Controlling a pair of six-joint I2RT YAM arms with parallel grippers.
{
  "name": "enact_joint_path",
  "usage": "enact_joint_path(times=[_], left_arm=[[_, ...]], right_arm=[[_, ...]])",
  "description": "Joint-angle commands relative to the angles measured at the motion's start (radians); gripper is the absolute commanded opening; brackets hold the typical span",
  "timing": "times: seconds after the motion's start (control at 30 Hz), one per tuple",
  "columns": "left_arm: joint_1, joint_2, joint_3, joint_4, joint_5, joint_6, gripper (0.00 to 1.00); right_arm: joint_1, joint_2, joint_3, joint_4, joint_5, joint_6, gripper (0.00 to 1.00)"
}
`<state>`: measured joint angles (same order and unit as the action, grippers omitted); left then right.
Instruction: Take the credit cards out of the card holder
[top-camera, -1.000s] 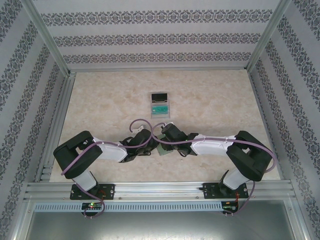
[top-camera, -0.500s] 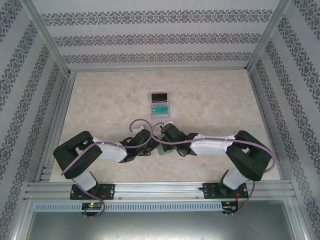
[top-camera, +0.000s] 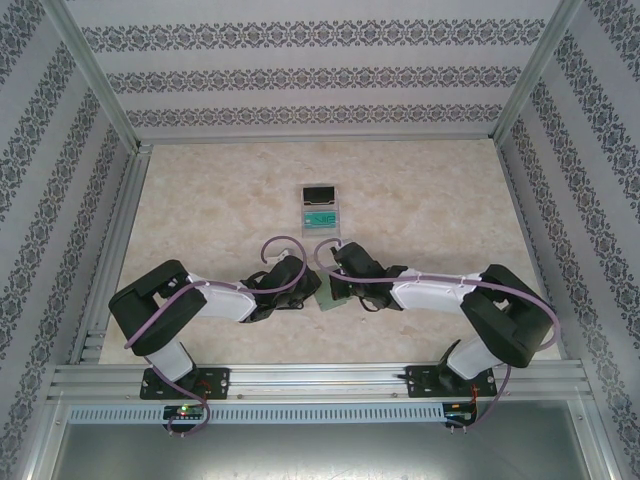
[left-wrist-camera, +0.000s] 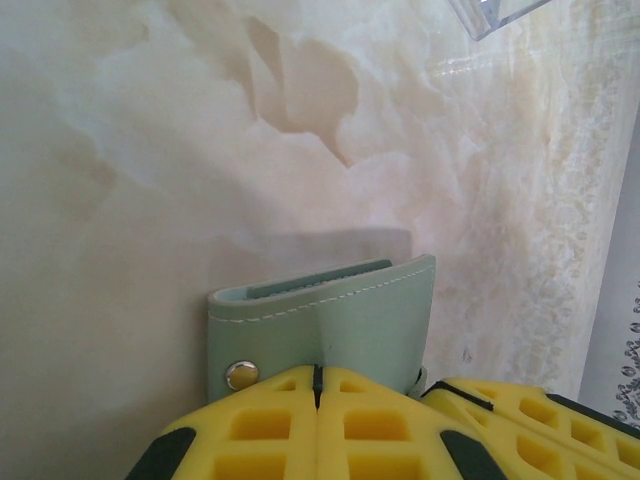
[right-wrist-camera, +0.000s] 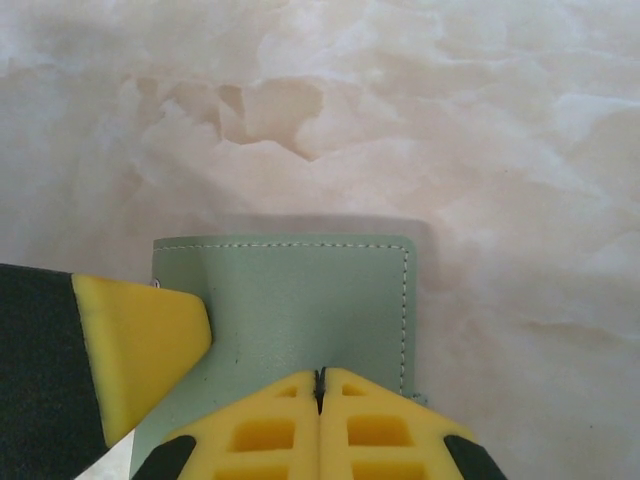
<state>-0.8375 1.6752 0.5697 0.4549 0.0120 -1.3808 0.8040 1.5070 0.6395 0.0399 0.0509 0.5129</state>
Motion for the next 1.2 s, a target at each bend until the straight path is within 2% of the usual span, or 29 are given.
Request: enact_joint_path(times=[0.0, 0.17, 0.27, 0.5, 0.53, 0.63, 0.67, 0.93, 1.17], left_arm=[[0.037, 0.092, -0.062, -0.342, -0.071, -0.001, 0.00], [0.038, 0.092, -0.062, -0.345, -0.077, 0.008, 0.00], [0.039, 0.090, -0.050, -0.342, -0.064, 0.029, 0.00], [0.038, 0.011, 0.051, -0.383, -0.017, 0.158, 0.00], [0.038, -0.011, 0.068, -0.397, -0.016, 0.181, 0.04], [0.063, -0.097, 0.119, -0.463, 0.007, 0.257, 0.37], [0.077, -0.133, 0.139, -0.511, 0.003, 0.279, 0.46], [0.155, -0.506, 0.112, -0.783, -0.148, 0.390, 0.58], [0.189, -0.753, 0.012, -0.875, -0.211, 0.393, 0.61]], right_arm=[[-0.058, -0.021, -0.064, -0.183, 0.099, 0.025, 0.00], [-0.093, -0.055, -0.094, -0.183, 0.087, 0.039, 0.00], [-0.096, -0.094, -0.111, -0.147, 0.040, 0.033, 0.00], [-0.098, -0.259, -0.092, -0.114, -0.083, 0.019, 0.00], [-0.098, -0.278, -0.085, -0.115, -0.096, 0.022, 0.00], [-0.096, -0.305, -0.049, -0.106, -0.149, 0.038, 0.00], [-0.095, -0.301, -0.033, -0.100, -0.166, 0.047, 0.00], [-0.024, -0.171, 0.118, -0.050, -0.219, 0.091, 0.00], [0.055, -0.076, 0.259, -0.043, -0.194, 0.114, 0.00]])
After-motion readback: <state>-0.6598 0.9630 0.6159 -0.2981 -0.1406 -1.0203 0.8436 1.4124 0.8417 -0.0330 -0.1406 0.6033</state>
